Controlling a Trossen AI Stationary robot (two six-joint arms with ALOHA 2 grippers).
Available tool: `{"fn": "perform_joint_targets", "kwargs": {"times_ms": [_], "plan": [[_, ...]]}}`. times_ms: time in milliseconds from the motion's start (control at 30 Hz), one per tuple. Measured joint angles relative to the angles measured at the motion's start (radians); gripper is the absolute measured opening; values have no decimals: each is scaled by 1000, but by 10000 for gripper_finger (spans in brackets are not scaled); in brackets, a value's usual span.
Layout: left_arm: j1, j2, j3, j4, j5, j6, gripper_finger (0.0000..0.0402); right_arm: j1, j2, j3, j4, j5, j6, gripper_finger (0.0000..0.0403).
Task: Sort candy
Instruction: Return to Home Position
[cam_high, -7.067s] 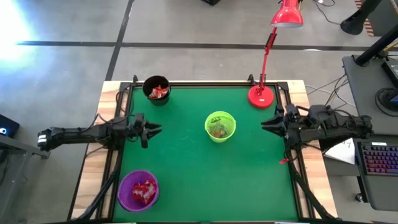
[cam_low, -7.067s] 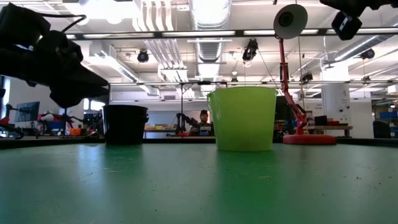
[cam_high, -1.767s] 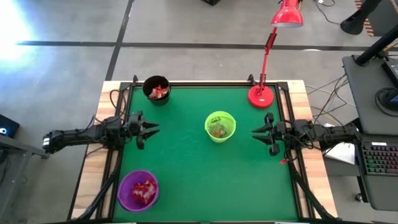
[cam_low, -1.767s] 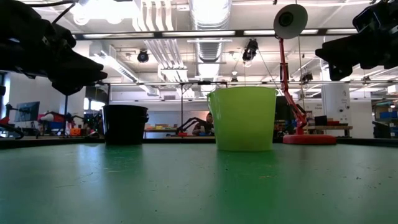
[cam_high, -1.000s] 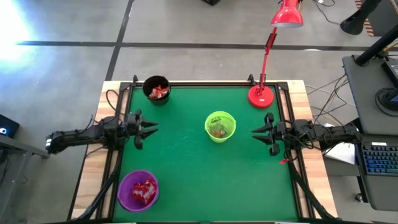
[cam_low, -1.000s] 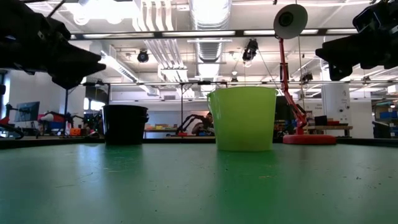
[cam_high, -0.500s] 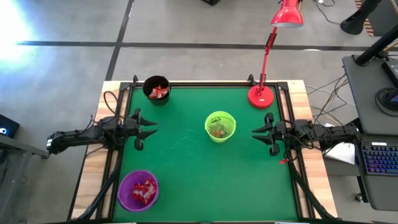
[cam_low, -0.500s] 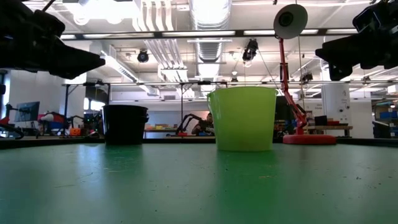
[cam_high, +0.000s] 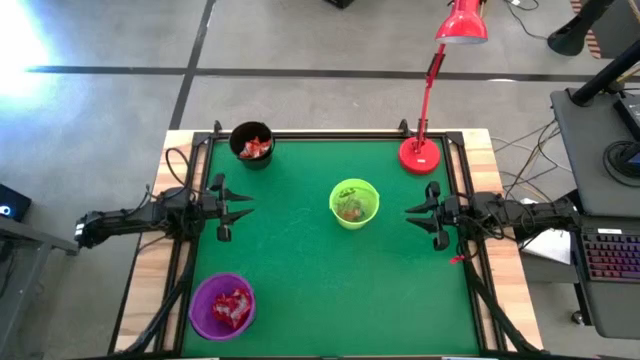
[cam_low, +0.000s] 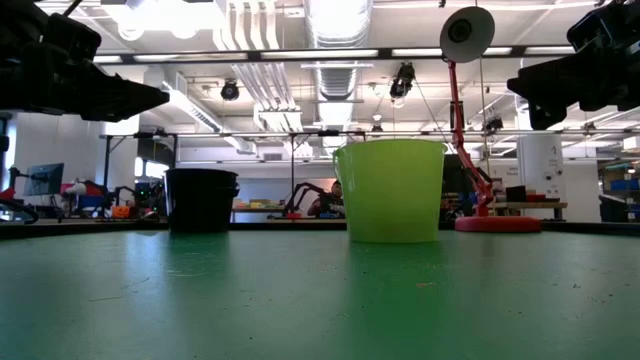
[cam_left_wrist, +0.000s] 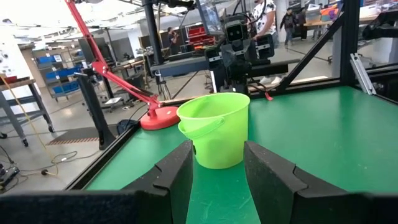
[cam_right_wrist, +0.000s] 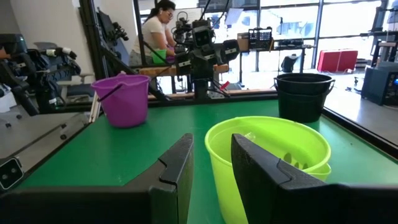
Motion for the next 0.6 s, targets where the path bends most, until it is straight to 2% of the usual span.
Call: {"fn": "perform_joint_targets", "kwargs": {"times_ms": [600], "plan": [[0, 9, 0, 6, 0, 0, 126, 0, 0, 0, 0, 0, 0, 100]]}}
